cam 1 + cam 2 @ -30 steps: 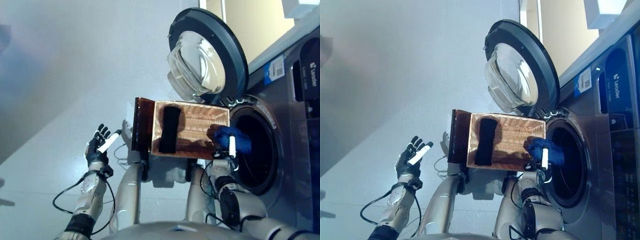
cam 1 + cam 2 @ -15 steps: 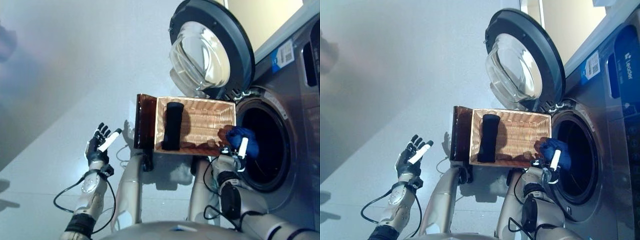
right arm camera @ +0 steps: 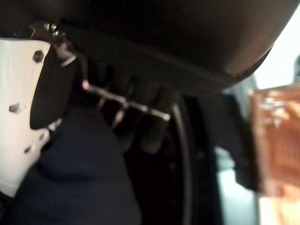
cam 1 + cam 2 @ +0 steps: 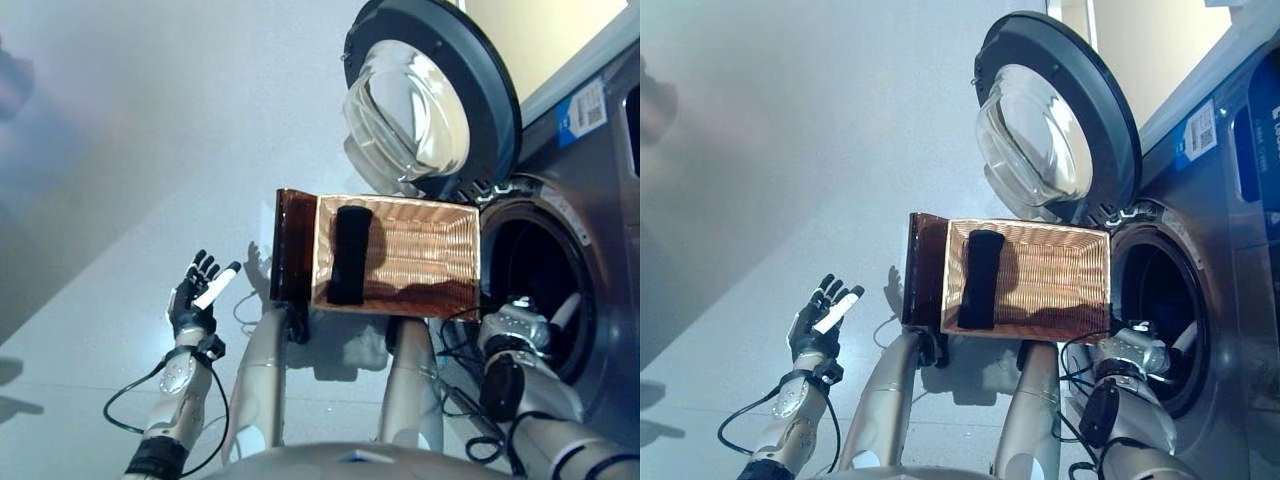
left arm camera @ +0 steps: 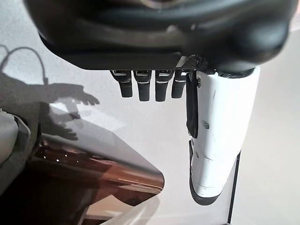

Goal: Pick up the clothes and place them into the washing machine

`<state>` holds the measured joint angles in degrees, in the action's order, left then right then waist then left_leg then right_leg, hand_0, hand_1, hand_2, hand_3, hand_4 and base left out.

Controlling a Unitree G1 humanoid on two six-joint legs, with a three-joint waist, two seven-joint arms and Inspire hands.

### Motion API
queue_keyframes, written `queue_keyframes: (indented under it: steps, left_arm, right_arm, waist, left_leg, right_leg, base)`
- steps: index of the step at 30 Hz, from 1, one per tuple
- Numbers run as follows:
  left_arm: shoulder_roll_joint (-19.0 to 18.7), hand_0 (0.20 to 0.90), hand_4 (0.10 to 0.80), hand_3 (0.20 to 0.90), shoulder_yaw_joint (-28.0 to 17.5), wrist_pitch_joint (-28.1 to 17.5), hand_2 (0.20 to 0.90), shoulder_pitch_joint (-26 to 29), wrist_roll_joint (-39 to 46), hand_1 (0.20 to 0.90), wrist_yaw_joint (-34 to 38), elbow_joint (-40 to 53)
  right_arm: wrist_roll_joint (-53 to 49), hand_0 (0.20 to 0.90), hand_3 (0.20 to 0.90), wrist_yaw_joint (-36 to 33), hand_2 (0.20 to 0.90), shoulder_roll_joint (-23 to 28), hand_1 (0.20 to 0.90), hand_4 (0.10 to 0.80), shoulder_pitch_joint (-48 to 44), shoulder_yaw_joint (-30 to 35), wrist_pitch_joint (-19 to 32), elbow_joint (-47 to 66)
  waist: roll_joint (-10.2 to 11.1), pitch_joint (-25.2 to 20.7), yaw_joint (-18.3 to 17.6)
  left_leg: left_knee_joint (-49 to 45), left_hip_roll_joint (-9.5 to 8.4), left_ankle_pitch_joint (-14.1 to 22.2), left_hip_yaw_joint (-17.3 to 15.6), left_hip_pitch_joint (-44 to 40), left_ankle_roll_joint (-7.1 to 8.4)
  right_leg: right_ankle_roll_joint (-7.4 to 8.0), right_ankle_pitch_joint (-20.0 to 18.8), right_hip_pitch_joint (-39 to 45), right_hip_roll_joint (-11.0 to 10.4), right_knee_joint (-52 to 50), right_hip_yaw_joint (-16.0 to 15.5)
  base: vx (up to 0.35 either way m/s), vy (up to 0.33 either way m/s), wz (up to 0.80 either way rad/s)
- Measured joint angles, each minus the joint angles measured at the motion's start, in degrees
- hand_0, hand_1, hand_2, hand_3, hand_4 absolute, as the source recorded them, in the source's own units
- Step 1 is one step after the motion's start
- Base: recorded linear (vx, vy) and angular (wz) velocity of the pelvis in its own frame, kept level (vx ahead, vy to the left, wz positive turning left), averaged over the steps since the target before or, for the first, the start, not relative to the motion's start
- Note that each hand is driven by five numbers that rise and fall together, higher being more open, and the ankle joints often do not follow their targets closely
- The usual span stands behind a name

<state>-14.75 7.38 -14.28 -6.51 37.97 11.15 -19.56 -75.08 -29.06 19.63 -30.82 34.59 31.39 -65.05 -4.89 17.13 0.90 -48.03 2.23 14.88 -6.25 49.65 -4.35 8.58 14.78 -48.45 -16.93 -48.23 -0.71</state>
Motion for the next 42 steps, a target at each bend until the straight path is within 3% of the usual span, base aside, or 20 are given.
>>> queue_keyframes:
  steps: [3, 12, 15, 16, 21, 22, 23, 34, 42]
  left_arm:
    - [-0.4, 0.9, 0.8, 0.9, 0.0, 0.0, 0.9, -0.1, 0.0, 0.9, -0.1, 0.0]
    - [-2.0, 0.9, 0.8, 0.9, 0.1, 0.0, 0.9, -0.8, 0.0, 0.9, -1.3, 1.7]
    - [-2.1, 0.9, 0.8, 0.9, 0.2, 0.0, 0.9, -0.8, 0.0, 0.9, -1.5, 2.1]
    - [-2.2, 0.9, 0.8, 0.9, 0.3, 0.0, 0.9, -0.8, 0.1, 0.9, -1.6, 2.2]
    - [-3.3, 0.9, 0.8, 0.9, 0.2, 0.1, 0.9, -1.0, 0.7, 0.9, -1.9, 2.3]
    - [-3.4, 0.9, 0.8, 0.9, 0.3, 0.1, 0.9, -0.9, 0.9, 0.9, -1.9, 2.3]
    - [-3.5, 0.9, 0.8, 0.9, 0.3, 0.1, 0.9, -0.9, 1.0, 0.9, -1.9, 2.3]
    - [-3.5, 0.9, 0.8, 0.9, 0.3, 0.1, 0.9, -1.0, 1.1, 0.9, -2.3, 2.2]
    - [-3.5, 0.9, 0.8, 0.9, 0.3, 0.1, 0.9, -0.9, 1.2, 0.9, -2.7, 1.7]
  right_arm:
    - [0.0, 0.2, 0.2, 0.0, 0.2, 1.1, 0.2, 0.3, 0.3, 0.7, 0.0, -0.3]
    - [-3.0, 0.2, 0.2, -1.0, 0.2, 6.2, 0.2, 0.3, -1.5, 3.5, -0.1, -5.1]
    - [-6.3, 0.2, 0.2, -1.1, 0.2, 8.0, 0.2, 0.3, -2.7, 5.0, -0.1, -5.8]
    - [-6.5, 0.2, 0.2, -1.0, 0.2, 8.2, 0.2, 0.3, -2.9, 4.7, -0.1, -6.1]
    - [-7.6, 0.2, 0.2, -1.2, 0.2, 9.0, 0.2, 0.3, -3.0, 4.3, -0.1, -6.8]
    - [-7.6, 0.485, 0.485, -1.2, 0.485, 9.1, 0.485, 0.504, -3.2, 4.0, -0.1, -6.9]
    - [-7.6, 0.9, 0.9, -1.2, 0.9, 9.1, 0.9, 0.8, -3.2, 4.1, -0.1, -6.7]
    - [-7.1, 0.9, 0.9, -0.5, 0.9, 9.4, 0.9, 0.8, -3.6, 1.6, -1.4, -7.2]
    - [-5.1, 0.9, 0.9, 4.7, 0.9, 7.8, 0.9, 0.8, -3.0, -1.5, -2.2, -5.6]
  waist:
    - [0.0, -0.1, -0.1]
    - [-0.5, -1.5, 0.3]
    - [-0.9, -2.7, 0.6]
    - [-0.9, -2.7, 0.7]
    - [-1.0, -2.8, 1.4]
    - [-1.0, -2.8, 1.4]
    - [-1.0, -2.8, 1.5]
    - [-1.0, -2.7, 1.4]
    - [-0.7, -2.5, 1.4]
  left_leg:
    - [0.1, 0.01, 0.4, 0.0, 0.0, 0.5]
    - [-0.5, -0.01, 1.0, -0.3, 1.1, -0.01]
    - [-1.1, -0.03, 0.6, -0.3, 2.3, -0.14]
    - [-1.0, -0.02, 1.0, -0.3, 2.3, -0.26]
    - [-1.3, -0.11, 0.5, -0.4, 2.5, -0.5]
    - [-1.3, -0.1, 0.8, -0.4, 2.5, -0.3]
    - [-1.3, -0.1, 0.5, -0.4, 2.6, -0.46]
    - [-0.7, -0.09, 0.1, -0.1, 2.4, -0.44]
    - [2.5, -0.22, -1.1, -0.4, 0.0, -0.51]
  right_leg:
    - [-0.03, 0.2, -0.1, 0.0, 0.1, 0.3]
    - [0.18, 0.6, -1.3, -0.1, -0.5, 0.1]
    - [1.06, -0.3, -2.5, 0.0, -0.6, 0.5]
    - [0.47, 0.3, -2.4, -0.1, -0.5, 0.3]
    - [0.53, -0.3, -2.5, 0.0, -0.6, 0.6]
    - [0.57, -0.1, -2.5, -0.1, -0.6, 0.5]
    - [0.67, -0.3, -2.5, 0.0, -0.5, 0.7]
    - [0.45, -0.5, -2.1, -0.1, 0.0, -0.1]
    - [0.51, -2.0, 0.2, 0.1, 3.3, -0.3]
  base:
    - [0.062, -0.005, -0.01]
    - [0.015, -0.004, 0.0]
    - [-0.028, 0.0, -0.01]
    - [-0.093, 0.003, 0.0]
    - [-0.011, -0.004, 0.0]
    - [0.062, -0.013, 0.02]
    - [0.0, 0.0, 0.0]
    - [-0.018, 0.003, 0.0]
    - [0.0, 0.0, 0.0]
